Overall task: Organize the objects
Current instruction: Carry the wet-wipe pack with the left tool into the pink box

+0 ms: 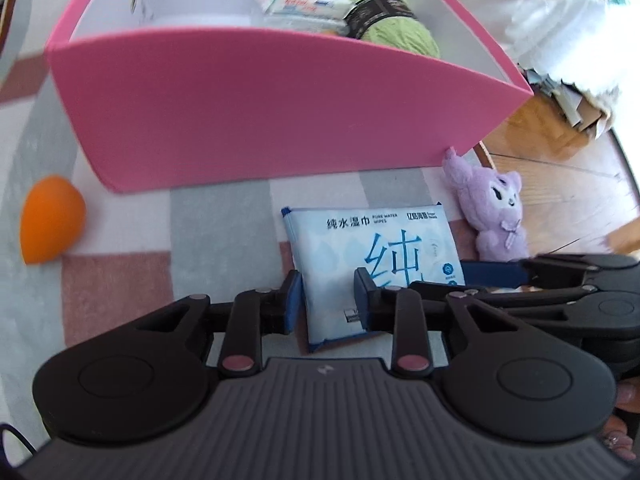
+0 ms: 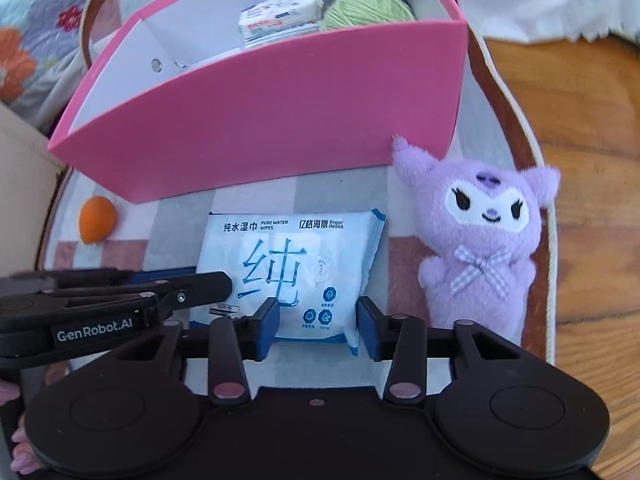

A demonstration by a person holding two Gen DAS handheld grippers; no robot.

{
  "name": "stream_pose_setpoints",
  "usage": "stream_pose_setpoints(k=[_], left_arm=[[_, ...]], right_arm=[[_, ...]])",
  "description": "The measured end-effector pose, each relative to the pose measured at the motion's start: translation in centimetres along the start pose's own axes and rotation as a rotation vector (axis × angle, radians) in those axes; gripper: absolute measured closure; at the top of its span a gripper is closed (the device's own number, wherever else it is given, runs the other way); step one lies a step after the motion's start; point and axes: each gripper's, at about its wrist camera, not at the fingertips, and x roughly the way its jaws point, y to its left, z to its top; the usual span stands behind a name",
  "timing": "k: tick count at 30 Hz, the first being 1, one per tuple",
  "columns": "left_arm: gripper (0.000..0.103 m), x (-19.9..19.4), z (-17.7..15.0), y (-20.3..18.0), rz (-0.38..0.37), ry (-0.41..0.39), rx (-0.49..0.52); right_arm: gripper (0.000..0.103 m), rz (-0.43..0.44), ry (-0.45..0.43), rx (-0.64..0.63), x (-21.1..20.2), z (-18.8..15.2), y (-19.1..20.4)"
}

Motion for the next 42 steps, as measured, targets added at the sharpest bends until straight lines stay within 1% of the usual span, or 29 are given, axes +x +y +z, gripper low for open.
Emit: stream_pose_setpoints(k=[1,3,4,6,9,13,16,18,21,25,27,32,35,36,39,42], left_arm=[[0.073,0.1,0.1,-0.1,0.008,-0.016,0.009],[0.073,0.2,0.1,0.1,-0.005,-0.026,-0.005],[0.073,0.1,0.3,0.4,-0.016,-0.022,-0.027],[0.076,-0.2,0.4,0.9,-0.047,-0.016,-0.058],[0.076,-1.1,0.4,1.4,-0.088,0.002,-0.117],[0.075,-3.8,0.3,1.3,-0.088,-0.036,-0.110],[0.076,-6.1,0.7,1.0,-0.091,-0.053,-0.095],[0.076,-8.0,1.0,0.7,-0.102,-0.075,-0.094],[0.076,-10.6,1.4,0.2,-0.104,-0.119,-0.089],[0.076,-13.9,2.4,0.0,-0.116,-0.136,-0.104],[0.076,-15.6,3.2,-0.4,-0.101,-0.158,-0.085],[0.072,-19.5,6.2,-1.3,-0.056,-0.215,-0.030],[0.072,-19.8,8.4,-1.0,-0.027,-0.227,-0.039],[0.072,-19.6,9.2,-0.7,-0.015,-0.224,-0.048],[0.072,-17.8,11.4,0.4,0.002,-0.201,-0.095],[0.072,-15.3,13.2,1.5,0.041,-0.181,-0.122]], right_arm=[[0.043,-0.014,-0.018,-0.010,0.0,-0.2,0.0],[0.043,-0.002,-0.030,0.004,0.0,-0.4,-0.3],[0.044,0.014,-0.029,0.006,0.0,-0.4,-0.4],[0.056,0.049,-0.028,0.000,-0.2,-0.5,-0.4],[0.057,0.058,-0.020,-0.034,-0.6,-0.4,0.0],[0.057,0.101,-0.026,-0.069,-2.2,-0.4,0.5],[0.052,0.119,-0.034,-0.086,-3.8,-0.3,1.2],[0.044,0.126,-0.053,-0.119,-5.3,-0.2,2.0],[0.039,0.139,-0.085,-0.175,-7.5,0.0,3.3],[0.032,0.167,-0.124,-0.236,-11.1,1.0,5.0],[0.027,0.170,-0.157,-0.269,-12.8,1.7,6.0],[0.021,0.178,-0.228,-0.366,-16.1,4.3,8.1],[0.017,0.173,-0.256,-0.424,-16.6,6.3,9.3],[0.016,0.172,-0.253,-0.441,-16.4,7.1,9.6],[0.015,0.159,-0.246,-0.481,-14.7,9.3,10.0],[0.015,0.164,-0.206,-0.476,-11.9,12.1,9.9]])
